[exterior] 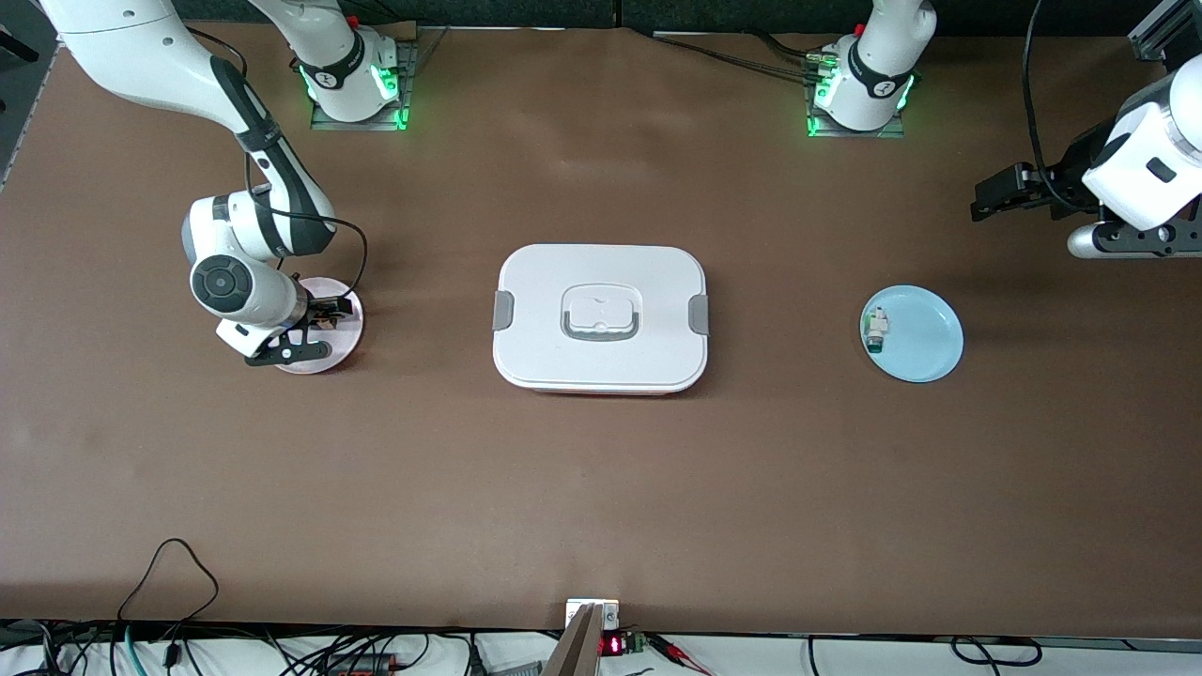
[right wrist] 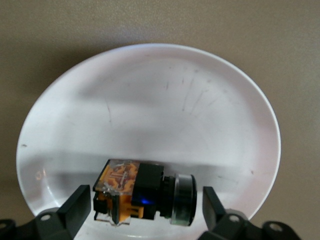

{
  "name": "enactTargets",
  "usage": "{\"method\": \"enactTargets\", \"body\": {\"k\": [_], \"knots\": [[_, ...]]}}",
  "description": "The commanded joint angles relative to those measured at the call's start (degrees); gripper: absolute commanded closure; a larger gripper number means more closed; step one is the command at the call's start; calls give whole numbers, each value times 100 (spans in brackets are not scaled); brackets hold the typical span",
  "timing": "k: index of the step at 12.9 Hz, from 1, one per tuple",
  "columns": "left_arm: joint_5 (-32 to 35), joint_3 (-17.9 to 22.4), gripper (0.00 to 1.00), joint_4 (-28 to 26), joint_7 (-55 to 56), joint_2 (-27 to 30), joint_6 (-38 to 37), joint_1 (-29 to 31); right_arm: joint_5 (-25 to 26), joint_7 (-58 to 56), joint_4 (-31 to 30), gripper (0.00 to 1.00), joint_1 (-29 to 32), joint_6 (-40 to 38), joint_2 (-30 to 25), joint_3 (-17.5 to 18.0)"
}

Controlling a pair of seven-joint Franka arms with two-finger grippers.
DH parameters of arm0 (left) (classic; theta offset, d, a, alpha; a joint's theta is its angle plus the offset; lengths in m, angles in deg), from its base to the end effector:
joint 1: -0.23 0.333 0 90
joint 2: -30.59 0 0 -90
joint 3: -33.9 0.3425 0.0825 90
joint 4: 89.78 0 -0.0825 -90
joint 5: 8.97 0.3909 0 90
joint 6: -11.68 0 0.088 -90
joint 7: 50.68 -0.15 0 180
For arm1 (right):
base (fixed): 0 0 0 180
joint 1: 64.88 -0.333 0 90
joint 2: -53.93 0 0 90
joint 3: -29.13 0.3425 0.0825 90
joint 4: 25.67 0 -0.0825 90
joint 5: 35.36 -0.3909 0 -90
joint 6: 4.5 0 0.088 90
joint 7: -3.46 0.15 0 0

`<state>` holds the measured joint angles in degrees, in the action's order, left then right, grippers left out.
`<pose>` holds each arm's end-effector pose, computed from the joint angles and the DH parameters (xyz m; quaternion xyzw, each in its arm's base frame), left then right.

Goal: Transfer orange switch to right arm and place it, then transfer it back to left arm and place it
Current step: 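Close the right gripper on the orange-and-black switch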

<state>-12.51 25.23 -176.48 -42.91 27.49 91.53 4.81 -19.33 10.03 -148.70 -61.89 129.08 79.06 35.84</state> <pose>0.5501 -0.0472 0.5922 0.9952 0.0289 -0.0895 0.0257 0.5454 0.0250 0.1542 0.9872 0.0812 -0.1158 0.0737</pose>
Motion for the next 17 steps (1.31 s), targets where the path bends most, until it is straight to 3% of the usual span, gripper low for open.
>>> {"method": "enactTargets", "body": {"k": [1,3,4,8,11,16,17], "knots": [[-103,-3,0,39,-74,-24,-22,34,128,-112,-80,44,175,134,-26,41],[-103,-3,0,39,-38,-16,-22,34,136,-592,-63,71,228,169,-44,41],[-103,-12,0,39,-30,-16,-22,34,110,-726,-28,75,237,169,-53,50],[-94,-12,0,39,23,-24,-31,34,57,-719,34,76,228,117,-184,76],[-94,-12,0,39,-12,-24,-31,34,49,-745,34,76,210,99,-613,234],[-94,-12,0,39,-56,-24,-31,43,-13,-754,708,76,210,-909,-1379,962],[-94,-12,0,39,-47,-24,-31,43,-309,-798,946,76,210,-1182,-1510,1094]]}}
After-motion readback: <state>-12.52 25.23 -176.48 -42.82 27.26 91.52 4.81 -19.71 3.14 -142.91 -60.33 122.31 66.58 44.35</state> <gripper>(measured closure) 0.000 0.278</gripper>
